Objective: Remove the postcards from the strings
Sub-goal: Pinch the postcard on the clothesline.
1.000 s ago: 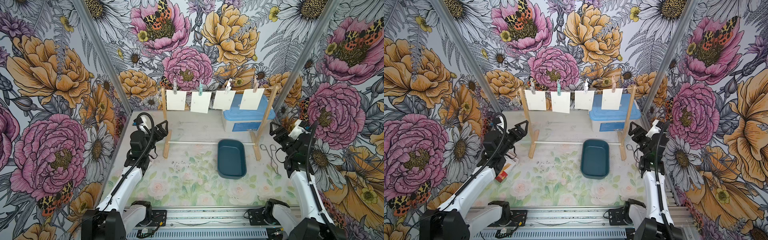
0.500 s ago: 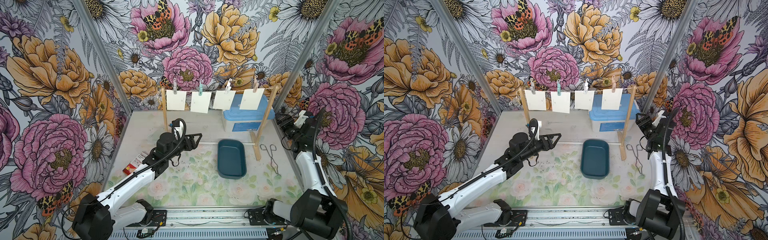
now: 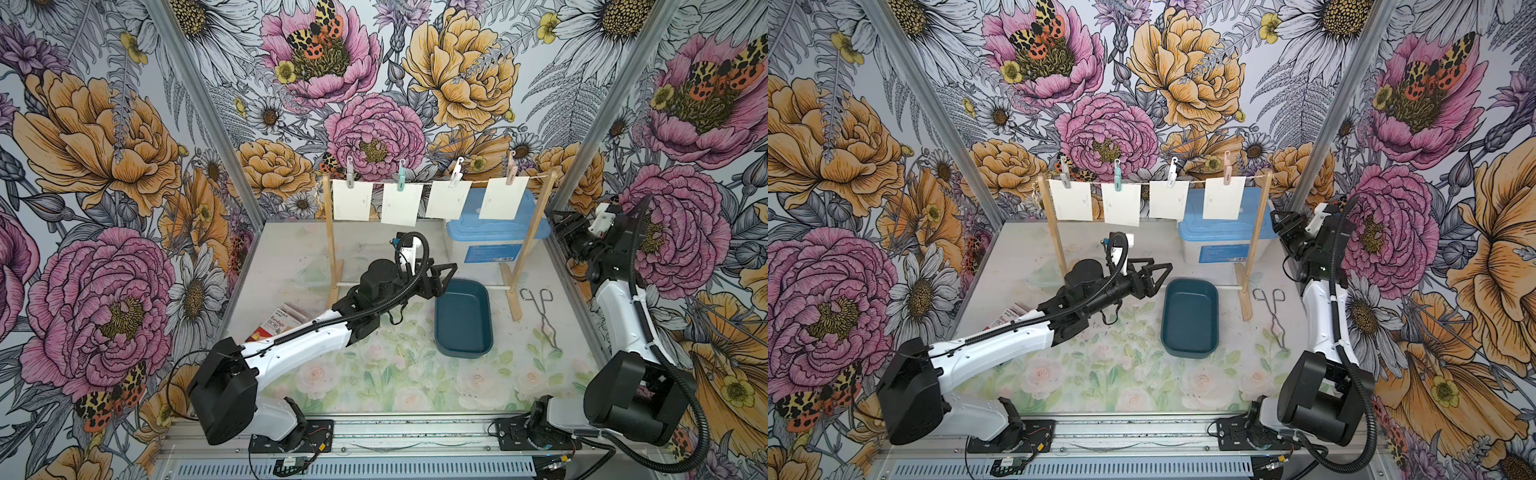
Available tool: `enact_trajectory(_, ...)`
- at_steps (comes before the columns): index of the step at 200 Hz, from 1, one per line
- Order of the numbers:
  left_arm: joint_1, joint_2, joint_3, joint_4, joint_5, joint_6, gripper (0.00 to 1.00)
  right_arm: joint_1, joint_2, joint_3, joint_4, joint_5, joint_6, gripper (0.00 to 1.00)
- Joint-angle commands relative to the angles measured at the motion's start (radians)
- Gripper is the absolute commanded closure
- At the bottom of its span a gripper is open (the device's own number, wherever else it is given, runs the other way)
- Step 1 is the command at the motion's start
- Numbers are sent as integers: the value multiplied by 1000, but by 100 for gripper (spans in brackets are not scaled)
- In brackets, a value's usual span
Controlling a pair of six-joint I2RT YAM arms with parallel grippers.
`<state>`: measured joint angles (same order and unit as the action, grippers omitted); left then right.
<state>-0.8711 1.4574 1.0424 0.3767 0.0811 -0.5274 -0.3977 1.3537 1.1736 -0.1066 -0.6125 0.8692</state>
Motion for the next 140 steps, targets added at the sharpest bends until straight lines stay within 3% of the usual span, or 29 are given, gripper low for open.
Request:
enact_trajectory(1, -13, 90, 78, 185, 3, 42, 16, 7, -77, 23, -38, -21, -57, 26)
enact_trajectory(60, -13, 353, 339, 340, 38, 55, 15, 10, -188, 57, -91, -72, -114, 22)
enact_trajectory(92, 10, 502, 494, 346, 69, -5, 13, 29, -215, 57, -96, -93, -112, 22)
enact_trajectory(140, 24, 623, 643, 293, 1, -22, 9, 69, -257, 54, -94, -104, -130, 22)
